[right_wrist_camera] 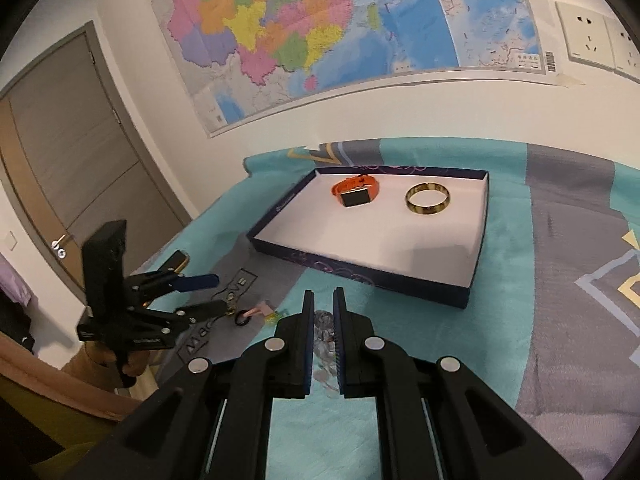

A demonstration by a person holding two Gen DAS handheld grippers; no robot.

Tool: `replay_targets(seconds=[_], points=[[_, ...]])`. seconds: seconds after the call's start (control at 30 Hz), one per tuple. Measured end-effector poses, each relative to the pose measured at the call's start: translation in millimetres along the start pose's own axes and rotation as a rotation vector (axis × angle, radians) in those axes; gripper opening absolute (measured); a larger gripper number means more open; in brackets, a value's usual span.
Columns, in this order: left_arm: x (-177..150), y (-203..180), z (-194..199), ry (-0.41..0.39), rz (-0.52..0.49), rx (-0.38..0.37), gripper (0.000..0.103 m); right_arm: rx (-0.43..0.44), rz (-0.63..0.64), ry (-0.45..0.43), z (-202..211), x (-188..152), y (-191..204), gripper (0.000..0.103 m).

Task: Organize jewelry
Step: 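Grasp the clear crystal bracelet with the right tool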

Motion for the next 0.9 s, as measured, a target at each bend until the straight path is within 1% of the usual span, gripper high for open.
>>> replay_targets(seconds=[0.27,0.43,0.6,0.67,0.8,0.9], points=[[-18,4,0,0.041,0.018,0.018,0.058,0.006,-0.012,0.082,-24,-22,-2,0.008],[-20,6,-2,0.053,0.019,0.024,0.057,0.0,-0.037,0.099,-32,-29,-8,0.008],[-20,5,-9,0.065,0.021,0.028,0.054,-0.02,-0.066,0.116,-38,-37,-16,0.008],[-20,5,-10,0.065,0.029,0.018,0.052,-0.023,-0.081,0.12,-38,-40,-20,0.008],[-19,5,-14,0.072,0.026,0.02,0.047,-0.057,-0.093,0.129,-39,-45,-27,0.01],[-18,5,-14,0.075,0.03,0.021,0.046,-0.065,-0.103,0.133,-40,-48,-30,0.015]])
Point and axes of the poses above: each gripper's, at about its wrist camera, not at the fingertips, and z roughly against the way its jaws point, y to its left, x to its top, the point moved 2 cm from there along -z, roughly the way its jaws point, and after that the axes turned 10 degrees about -z, right-handed, at the moved point
